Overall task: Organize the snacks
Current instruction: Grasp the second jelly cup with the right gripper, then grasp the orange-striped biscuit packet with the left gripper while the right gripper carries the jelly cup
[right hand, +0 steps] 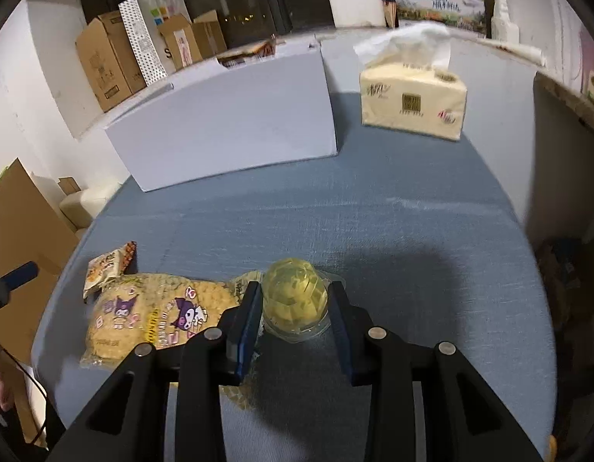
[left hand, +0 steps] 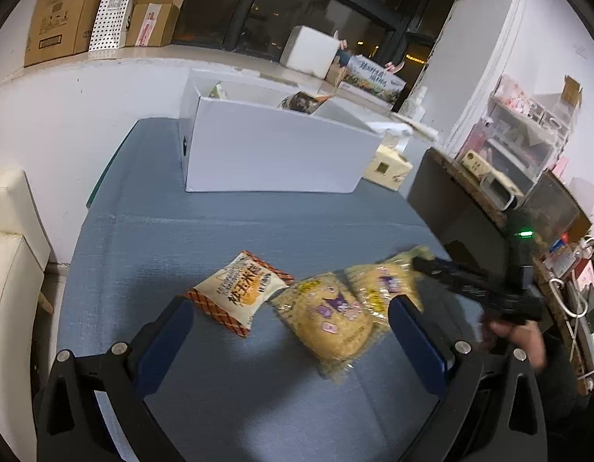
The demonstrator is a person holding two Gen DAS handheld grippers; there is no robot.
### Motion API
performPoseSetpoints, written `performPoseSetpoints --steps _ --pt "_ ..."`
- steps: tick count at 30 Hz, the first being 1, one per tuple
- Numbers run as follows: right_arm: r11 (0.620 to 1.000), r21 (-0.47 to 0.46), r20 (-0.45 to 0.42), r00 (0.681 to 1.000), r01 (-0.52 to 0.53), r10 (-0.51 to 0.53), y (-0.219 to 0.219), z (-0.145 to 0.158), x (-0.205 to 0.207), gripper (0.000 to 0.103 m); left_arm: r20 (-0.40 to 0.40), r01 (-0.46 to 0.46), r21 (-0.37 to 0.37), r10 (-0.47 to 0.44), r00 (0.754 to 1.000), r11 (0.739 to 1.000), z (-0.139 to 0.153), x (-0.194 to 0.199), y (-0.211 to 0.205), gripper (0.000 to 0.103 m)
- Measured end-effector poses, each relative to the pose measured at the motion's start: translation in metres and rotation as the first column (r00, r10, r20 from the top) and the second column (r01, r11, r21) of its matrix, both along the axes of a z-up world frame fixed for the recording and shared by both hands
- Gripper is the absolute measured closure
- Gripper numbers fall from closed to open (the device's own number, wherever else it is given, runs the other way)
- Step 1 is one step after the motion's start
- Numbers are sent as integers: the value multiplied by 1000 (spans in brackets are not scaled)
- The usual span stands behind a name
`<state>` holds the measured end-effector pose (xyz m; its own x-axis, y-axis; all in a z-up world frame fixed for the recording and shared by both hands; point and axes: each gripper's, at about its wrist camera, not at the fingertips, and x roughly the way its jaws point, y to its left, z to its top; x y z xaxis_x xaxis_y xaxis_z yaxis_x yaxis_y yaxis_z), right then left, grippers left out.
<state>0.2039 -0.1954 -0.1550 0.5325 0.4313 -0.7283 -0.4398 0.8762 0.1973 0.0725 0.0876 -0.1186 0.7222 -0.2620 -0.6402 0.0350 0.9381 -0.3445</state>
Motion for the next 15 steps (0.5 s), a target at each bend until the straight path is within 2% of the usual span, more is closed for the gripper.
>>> performPoseSetpoints --steps 7,15 --pt "1000 11 75 997 9 -10 -15 31 -24 65 -96 21 85 -13 995 996 -31 38 5 0" --pt "996 72 118 991 51 -59 -39 57 -34 65 -149 90 110 -73 986 990 -52 61 12 0"
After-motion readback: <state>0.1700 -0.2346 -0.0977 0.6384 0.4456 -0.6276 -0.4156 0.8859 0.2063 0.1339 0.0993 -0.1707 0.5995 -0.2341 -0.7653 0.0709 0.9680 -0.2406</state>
